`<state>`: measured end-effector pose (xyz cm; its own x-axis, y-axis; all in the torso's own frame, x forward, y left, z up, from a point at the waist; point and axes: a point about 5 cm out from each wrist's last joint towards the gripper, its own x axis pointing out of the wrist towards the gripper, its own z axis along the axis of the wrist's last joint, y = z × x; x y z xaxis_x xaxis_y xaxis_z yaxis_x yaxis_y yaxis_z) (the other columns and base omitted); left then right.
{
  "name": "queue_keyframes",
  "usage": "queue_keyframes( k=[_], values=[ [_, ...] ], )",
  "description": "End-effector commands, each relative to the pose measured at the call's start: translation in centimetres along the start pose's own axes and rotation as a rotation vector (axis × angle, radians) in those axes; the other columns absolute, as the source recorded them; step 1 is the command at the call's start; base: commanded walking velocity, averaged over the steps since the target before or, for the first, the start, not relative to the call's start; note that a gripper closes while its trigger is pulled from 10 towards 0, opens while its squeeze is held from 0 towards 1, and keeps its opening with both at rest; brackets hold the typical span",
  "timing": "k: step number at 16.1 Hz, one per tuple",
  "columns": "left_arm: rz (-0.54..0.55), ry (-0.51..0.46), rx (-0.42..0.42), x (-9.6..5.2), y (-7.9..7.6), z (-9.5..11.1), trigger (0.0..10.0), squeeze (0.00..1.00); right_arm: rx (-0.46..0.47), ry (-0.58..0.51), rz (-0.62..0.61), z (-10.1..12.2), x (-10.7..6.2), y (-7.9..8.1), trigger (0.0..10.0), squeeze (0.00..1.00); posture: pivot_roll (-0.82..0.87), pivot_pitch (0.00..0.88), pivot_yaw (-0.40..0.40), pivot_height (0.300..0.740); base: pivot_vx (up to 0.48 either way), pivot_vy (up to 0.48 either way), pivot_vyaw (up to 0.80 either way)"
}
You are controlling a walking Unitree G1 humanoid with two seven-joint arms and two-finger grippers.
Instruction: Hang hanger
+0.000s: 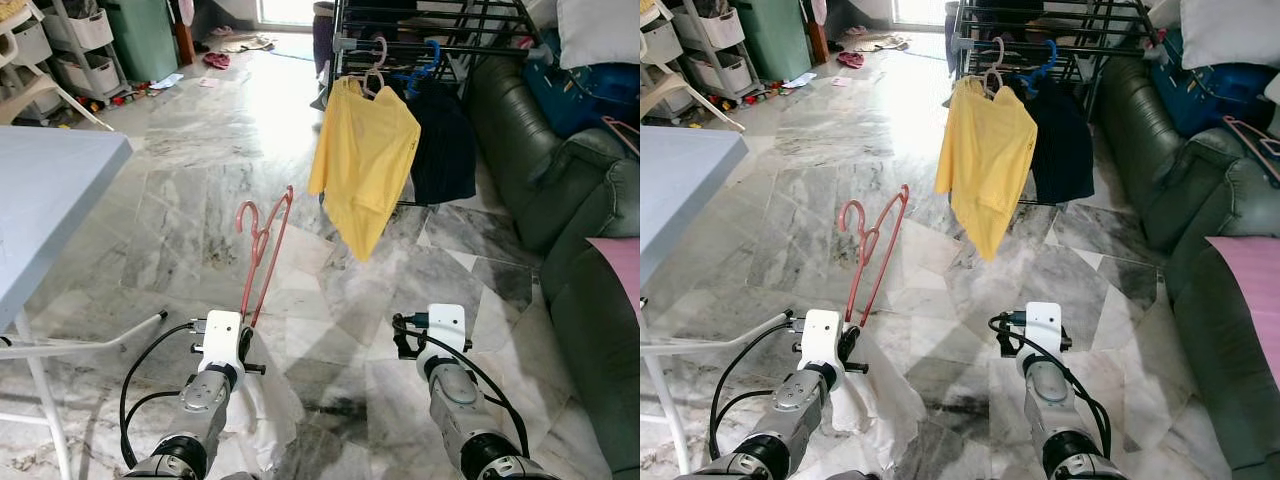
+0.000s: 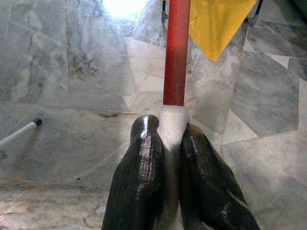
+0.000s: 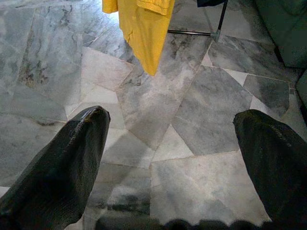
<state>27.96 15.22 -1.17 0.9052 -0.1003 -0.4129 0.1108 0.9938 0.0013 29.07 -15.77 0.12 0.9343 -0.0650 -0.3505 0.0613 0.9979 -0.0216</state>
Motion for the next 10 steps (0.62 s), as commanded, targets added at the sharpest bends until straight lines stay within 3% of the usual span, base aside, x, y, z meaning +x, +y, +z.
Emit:
queue_keyframes(
  k=[1,4,7,10],
  values=[
    [0.015,0.0,0.032,-0.2,0.4,-0.2,10.0,0.0,0.011,0.04,-0.017,-1.0,-0.3,-0.3,10.0,0.0,-0.07,0.084,-0.006,0.74,0.0,0.0,0.0],
    [0.055,0.124,0.075,-1.1,1.5,-2.4,10.0,0.0,-0.003,0.162,-0.016,-3.6,-1.4,-0.7,10.0,0.0,-0.07,0.092,0.001,0.74,0.0,0.0,0.0],
    [0.151,0.298,0.029,-2.4,3.2,-5.1,10.0,0.0,0.046,0.32,-0.066,-6.4,-2.8,-2.1,10.0,0.0,-0.07,0.095,0.001,0.74,0.0,0.0,0.0],
    [0.143,0.364,0.038,-2.9,3.4,-6.0,10.0,0.0,-0.001,0.39,-0.04,-7.6,-3.5,-2.0,10.0,0.0,-0.07,0.093,-0.001,0.74,0.0,0.0,0.0]
  ],
)
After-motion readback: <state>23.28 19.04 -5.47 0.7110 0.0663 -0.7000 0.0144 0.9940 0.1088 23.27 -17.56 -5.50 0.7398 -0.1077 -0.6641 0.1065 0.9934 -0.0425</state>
